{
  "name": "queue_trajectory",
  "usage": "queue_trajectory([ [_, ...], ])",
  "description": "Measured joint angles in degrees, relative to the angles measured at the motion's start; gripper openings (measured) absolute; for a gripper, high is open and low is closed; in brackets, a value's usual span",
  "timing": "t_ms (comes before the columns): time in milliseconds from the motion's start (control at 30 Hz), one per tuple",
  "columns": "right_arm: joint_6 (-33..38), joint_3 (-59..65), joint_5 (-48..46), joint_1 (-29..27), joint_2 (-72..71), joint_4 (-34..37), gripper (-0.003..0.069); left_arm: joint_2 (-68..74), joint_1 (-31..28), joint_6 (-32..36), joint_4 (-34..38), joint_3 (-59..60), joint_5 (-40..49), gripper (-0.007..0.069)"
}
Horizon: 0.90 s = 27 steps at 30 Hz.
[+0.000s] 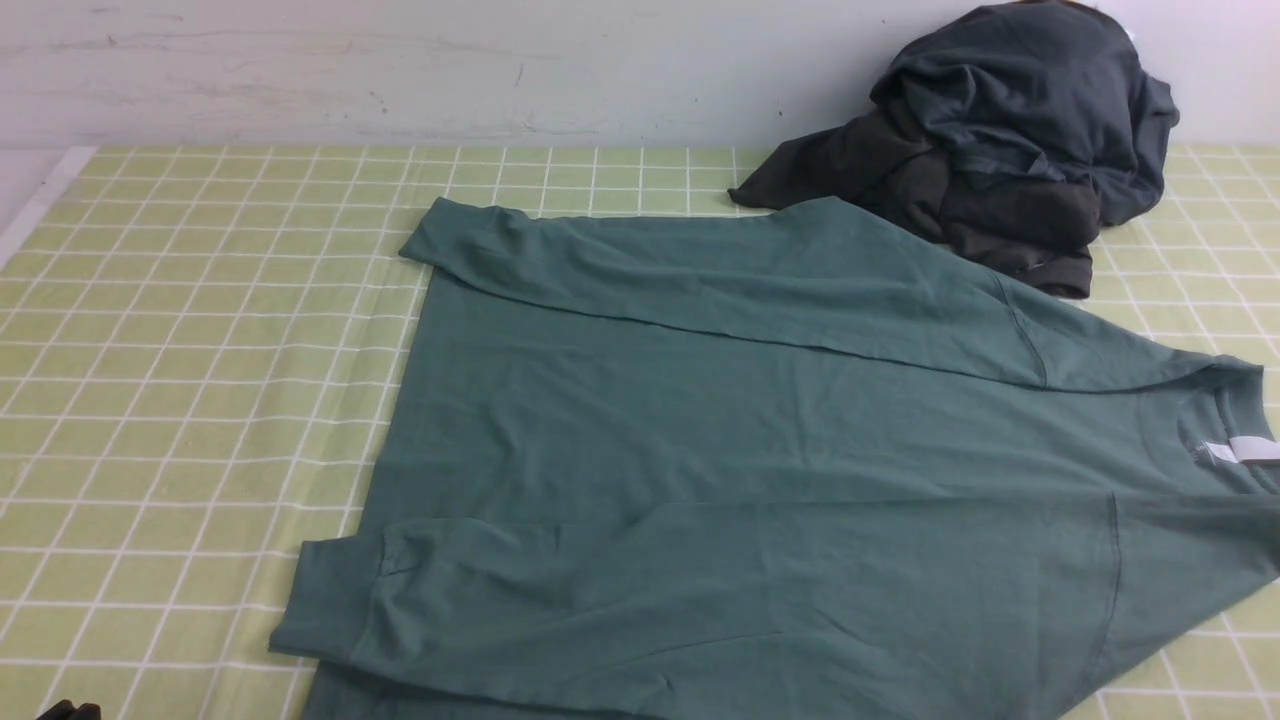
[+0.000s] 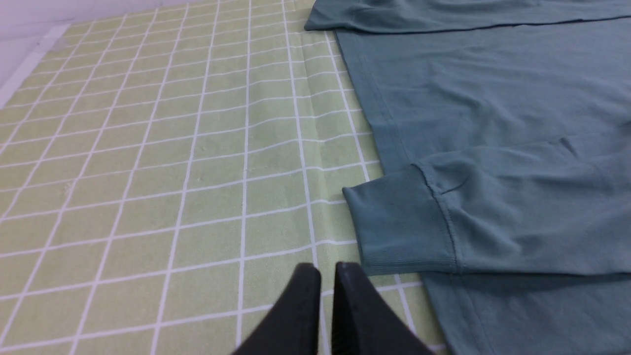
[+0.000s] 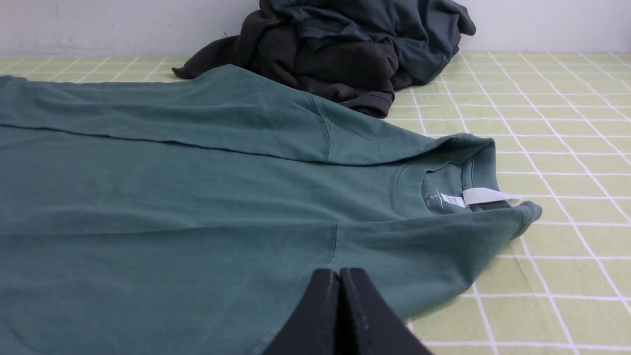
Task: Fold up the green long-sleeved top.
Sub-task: Use the left arm to clamp the cuff closest to it
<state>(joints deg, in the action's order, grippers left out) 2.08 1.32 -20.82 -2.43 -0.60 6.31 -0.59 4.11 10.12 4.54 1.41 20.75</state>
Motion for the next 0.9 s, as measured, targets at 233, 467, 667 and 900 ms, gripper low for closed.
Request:
queue_trajectory([
  [233, 0.00, 0.00, 0.00, 0.00, 0.00, 0.00, -0.0013, 0.00, 0.00, 0.00, 0.00, 0.00, 0.00, 0.0030],
  [467, 0.22, 0.00, 0.00, 0.00, 0.00, 0.00, -0.0013, 0.00, 0.00, 0.00, 0.00, 0.00, -0.08, 0.0030],
  [667, 0.42, 0.20, 3.03, 0.00, 0.00, 0.94, -0.0013, 0.00, 0.00, 0.00, -0.12, 0.35, -7.60, 0.0030],
  [900, -0.01, 0.32, 28.01, 0.00, 0.00, 1.76, -0.0013, 0.00, 0.00, 0.00, -0.17, 0.35, -32.41, 0.0030],
])
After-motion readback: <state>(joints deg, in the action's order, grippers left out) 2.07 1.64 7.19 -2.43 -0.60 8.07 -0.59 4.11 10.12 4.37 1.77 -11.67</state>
